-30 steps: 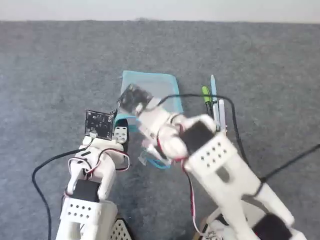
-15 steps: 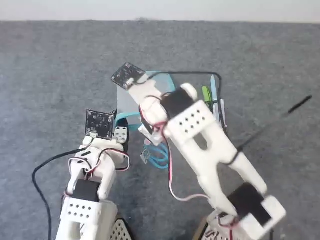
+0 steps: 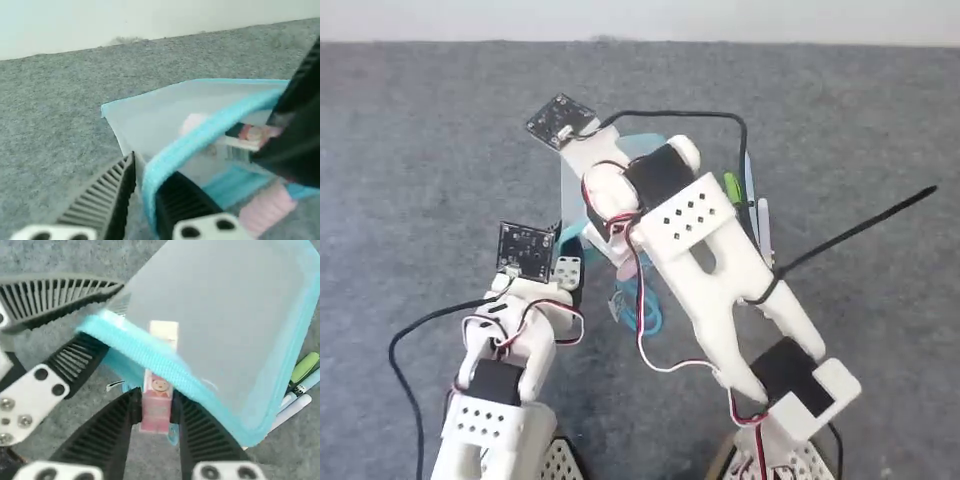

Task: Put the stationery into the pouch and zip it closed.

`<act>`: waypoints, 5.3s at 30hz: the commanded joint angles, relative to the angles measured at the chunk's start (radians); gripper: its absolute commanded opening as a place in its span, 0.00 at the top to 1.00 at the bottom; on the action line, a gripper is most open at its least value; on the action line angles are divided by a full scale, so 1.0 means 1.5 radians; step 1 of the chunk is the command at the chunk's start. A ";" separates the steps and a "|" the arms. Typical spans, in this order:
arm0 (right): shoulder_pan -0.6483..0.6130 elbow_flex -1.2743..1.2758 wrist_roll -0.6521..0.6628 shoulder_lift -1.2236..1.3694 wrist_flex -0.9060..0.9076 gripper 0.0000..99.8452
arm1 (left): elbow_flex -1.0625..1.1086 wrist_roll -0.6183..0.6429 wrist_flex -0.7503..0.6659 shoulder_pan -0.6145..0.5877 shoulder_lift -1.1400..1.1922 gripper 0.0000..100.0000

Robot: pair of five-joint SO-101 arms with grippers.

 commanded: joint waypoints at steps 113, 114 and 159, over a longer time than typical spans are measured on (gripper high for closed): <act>0.059 0.406 0.116 -0.393 0.042 0.99 | 0.004 0.008 -0.085 -0.150 0.010 0.99; 0.060 0.405 0.116 -0.387 0.043 0.99 | 0.004 0.008 -0.085 -0.150 0.010 0.99; 0.013 0.128 0.101 -0.128 0.043 0.99 | -0.009 0.006 -0.101 -0.186 0.009 0.99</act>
